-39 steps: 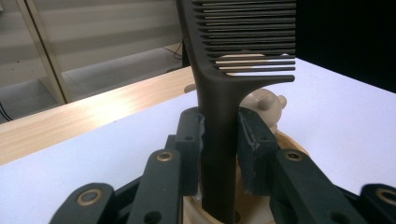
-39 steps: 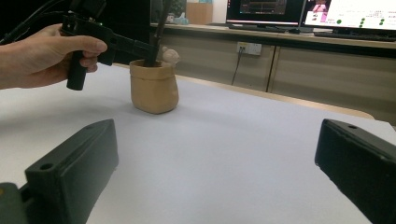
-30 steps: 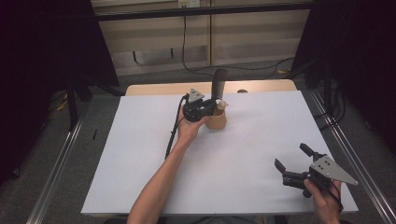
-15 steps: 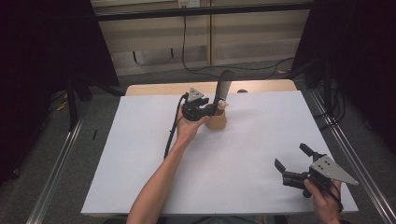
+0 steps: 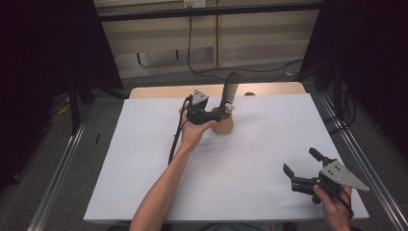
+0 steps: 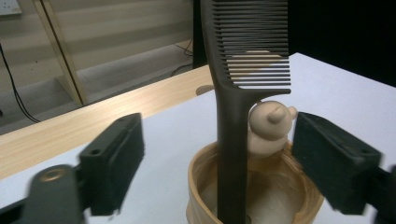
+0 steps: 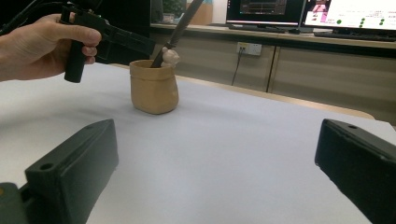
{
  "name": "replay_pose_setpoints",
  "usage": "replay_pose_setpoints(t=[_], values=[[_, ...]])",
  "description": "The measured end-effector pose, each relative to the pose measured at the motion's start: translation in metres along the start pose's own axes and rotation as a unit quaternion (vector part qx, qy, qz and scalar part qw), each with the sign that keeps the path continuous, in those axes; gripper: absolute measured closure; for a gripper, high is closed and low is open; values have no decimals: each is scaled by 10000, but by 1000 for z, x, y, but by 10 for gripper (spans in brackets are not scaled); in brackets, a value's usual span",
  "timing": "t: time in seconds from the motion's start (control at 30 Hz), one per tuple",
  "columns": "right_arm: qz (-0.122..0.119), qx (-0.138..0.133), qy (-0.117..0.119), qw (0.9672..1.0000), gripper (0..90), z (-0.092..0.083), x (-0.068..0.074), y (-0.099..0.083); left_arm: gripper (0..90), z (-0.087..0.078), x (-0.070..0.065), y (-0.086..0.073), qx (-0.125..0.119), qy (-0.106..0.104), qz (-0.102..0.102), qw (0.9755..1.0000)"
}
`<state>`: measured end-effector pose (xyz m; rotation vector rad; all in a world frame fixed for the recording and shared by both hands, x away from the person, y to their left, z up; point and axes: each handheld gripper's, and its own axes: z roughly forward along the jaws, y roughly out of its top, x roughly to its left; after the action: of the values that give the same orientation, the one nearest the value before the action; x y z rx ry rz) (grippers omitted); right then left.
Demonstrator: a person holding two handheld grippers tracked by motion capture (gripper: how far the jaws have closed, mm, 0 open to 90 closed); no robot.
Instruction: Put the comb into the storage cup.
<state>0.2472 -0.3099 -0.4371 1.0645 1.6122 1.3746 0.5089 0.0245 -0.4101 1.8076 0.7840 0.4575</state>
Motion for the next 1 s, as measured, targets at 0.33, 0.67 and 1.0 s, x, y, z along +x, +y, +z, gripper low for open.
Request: replay_pose_setpoints(t=[0.33,0.67,1.0], values=[[1,17,-12,10000,0,0,0,0,42,-14,3,0,-184,-23,-34,9998],[30,26,-42,10000,0,2,-2,-1,76,-20,12,-2,-331,214,-421,9983],[18,28,-27,10000,0,2,-2,-1,54,-37,12,2,-690,153,-104,9974]])
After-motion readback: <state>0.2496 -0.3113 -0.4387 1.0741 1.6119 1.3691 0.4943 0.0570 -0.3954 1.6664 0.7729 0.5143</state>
